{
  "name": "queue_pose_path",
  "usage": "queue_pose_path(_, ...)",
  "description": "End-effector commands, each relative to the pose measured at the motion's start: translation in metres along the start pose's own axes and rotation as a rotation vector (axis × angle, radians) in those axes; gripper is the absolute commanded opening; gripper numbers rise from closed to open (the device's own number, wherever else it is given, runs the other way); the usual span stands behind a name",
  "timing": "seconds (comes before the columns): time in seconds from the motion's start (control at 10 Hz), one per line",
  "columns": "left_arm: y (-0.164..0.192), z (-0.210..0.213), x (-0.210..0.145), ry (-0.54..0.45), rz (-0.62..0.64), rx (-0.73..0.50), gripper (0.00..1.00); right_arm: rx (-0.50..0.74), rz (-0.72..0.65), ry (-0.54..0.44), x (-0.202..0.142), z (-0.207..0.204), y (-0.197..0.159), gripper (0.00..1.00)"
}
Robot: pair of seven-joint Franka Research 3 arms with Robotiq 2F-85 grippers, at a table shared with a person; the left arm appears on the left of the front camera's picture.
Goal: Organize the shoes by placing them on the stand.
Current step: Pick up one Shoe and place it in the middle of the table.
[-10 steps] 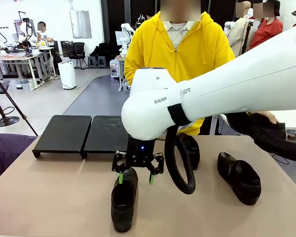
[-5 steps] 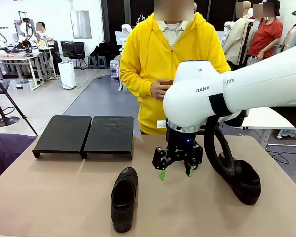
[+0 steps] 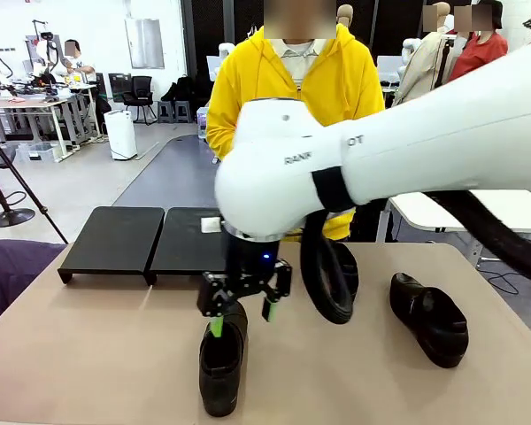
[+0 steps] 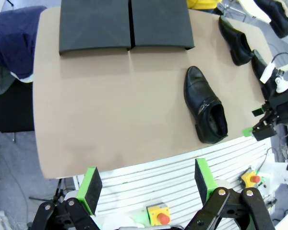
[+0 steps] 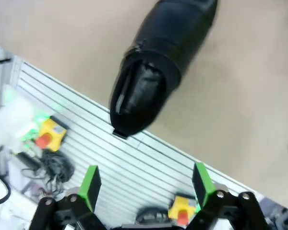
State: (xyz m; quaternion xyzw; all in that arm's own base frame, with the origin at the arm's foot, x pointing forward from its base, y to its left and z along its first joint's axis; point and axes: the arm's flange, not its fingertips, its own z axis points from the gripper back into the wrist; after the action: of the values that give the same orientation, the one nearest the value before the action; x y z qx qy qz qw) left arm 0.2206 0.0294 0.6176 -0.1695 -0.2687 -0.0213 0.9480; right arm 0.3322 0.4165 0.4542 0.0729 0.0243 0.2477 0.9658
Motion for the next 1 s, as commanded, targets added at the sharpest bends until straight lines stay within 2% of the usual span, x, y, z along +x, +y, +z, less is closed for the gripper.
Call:
queue_pose_path(0.0,0.001,-0.001,0.001,-0.011,-0.004,-0.011,1.00,-0.015,0.004,0.010,0.012,-0.002,-0.019,1.00)
queue_pose_path(0.2,0.001,-0.001,0.001,-0.011,-0.004,-0.011,1.00,0.008,-0.020,0.022,-0.009,0.009,-0.042,1.00)
queue_pose_path(0.3,0.001,-0.001,0.001,-0.011,-0.004,-0.011,1.00,0.037,-0.022,0.054,-0.036,0.025,-0.068,1.00)
queue_pose_path(0.4,0.001,-0.001,0.001,-0.011,-0.004,-0.011,1.00,0.071,-0.045,0.095,-0.070,0.046,-0.104,1.00)
queue_pose_path(0.6,0.001,-0.001,0.001,-0.011,-0.004,-0.011,1.00,0.194,-0.137,0.100,-0.145,0.079,-0.188,1.00)
queue_pose_path(0.9,0.001,-0.001,0.001,-0.011,-0.004,-0.011,1.00,0.396,-0.340,0.077,-0.218,0.098,-0.290,1.00)
